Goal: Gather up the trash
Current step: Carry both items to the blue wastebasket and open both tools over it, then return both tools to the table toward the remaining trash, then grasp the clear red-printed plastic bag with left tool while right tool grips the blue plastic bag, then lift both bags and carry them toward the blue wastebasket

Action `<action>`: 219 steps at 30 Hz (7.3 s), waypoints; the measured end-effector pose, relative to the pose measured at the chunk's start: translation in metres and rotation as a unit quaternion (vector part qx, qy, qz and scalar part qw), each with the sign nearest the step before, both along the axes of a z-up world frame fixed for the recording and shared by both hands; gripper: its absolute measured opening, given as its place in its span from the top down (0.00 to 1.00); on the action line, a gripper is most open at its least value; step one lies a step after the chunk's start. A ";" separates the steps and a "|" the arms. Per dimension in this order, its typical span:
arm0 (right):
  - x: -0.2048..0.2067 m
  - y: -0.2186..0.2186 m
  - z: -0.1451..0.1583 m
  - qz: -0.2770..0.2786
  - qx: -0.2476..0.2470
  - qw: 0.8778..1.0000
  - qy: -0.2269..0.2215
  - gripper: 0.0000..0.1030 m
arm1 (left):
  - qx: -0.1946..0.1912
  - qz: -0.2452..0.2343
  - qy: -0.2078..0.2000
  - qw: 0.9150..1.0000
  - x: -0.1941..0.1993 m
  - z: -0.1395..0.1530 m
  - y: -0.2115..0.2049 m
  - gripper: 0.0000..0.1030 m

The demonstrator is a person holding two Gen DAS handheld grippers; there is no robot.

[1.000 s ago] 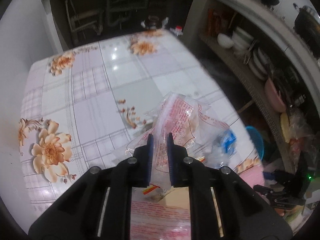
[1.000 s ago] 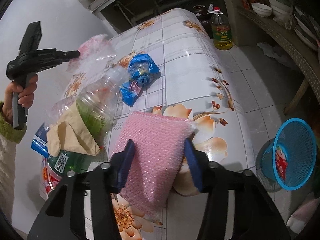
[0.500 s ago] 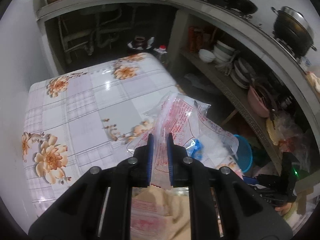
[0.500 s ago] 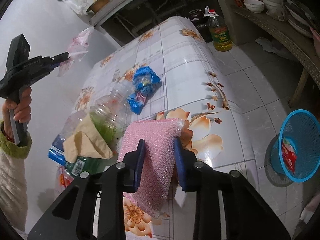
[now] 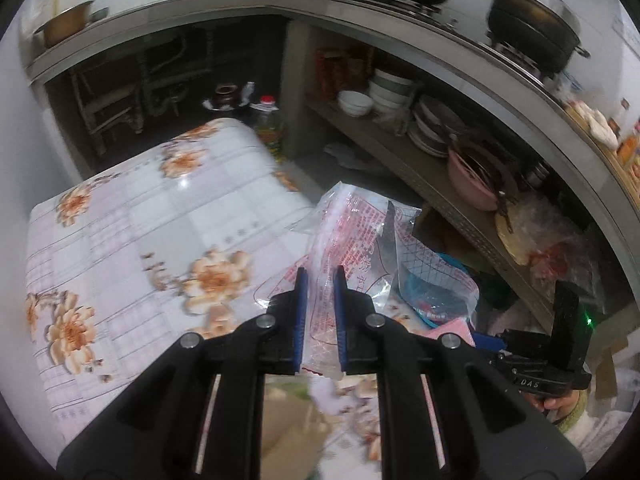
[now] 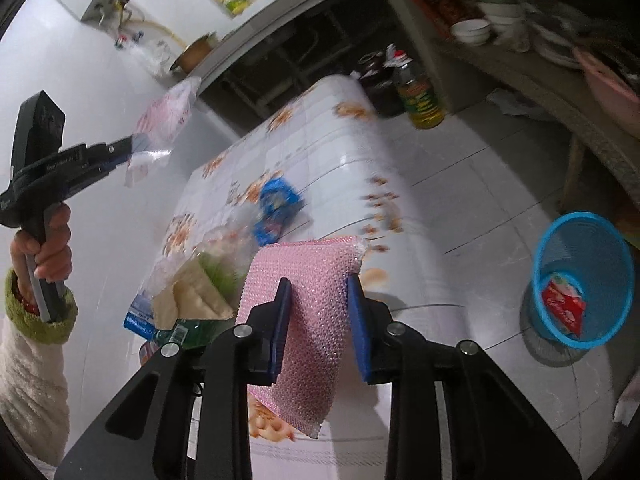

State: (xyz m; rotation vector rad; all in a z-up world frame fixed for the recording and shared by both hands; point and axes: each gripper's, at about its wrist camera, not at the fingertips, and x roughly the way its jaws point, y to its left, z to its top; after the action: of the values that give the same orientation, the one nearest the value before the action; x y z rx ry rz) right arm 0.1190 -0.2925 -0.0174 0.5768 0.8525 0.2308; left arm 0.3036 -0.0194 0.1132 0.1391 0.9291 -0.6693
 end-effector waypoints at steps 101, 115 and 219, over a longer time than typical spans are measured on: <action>0.176 0.075 -0.027 -0.004 0.007 0.994 0.106 0.29 | -0.076 0.309 0.309 0.896 0.042 -0.147 0.192 0.27; 0.217 0.097 -0.052 0.004 0.023 0.988 0.151 0.52 | -0.094 0.323 0.331 0.882 0.056 -0.167 0.197 0.65; -0.031 -0.178 -0.029 -0.266 0.046 0.963 0.008 0.82 | -0.036 0.022 0.234 0.971 -0.023 -0.098 -0.159 0.55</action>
State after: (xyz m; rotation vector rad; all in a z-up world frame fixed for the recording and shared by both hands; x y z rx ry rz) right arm 0.0876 -0.4705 -0.0468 0.8733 0.6768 -0.2259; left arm 0.2806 -0.1786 0.0150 -0.1112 1.3548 -0.7068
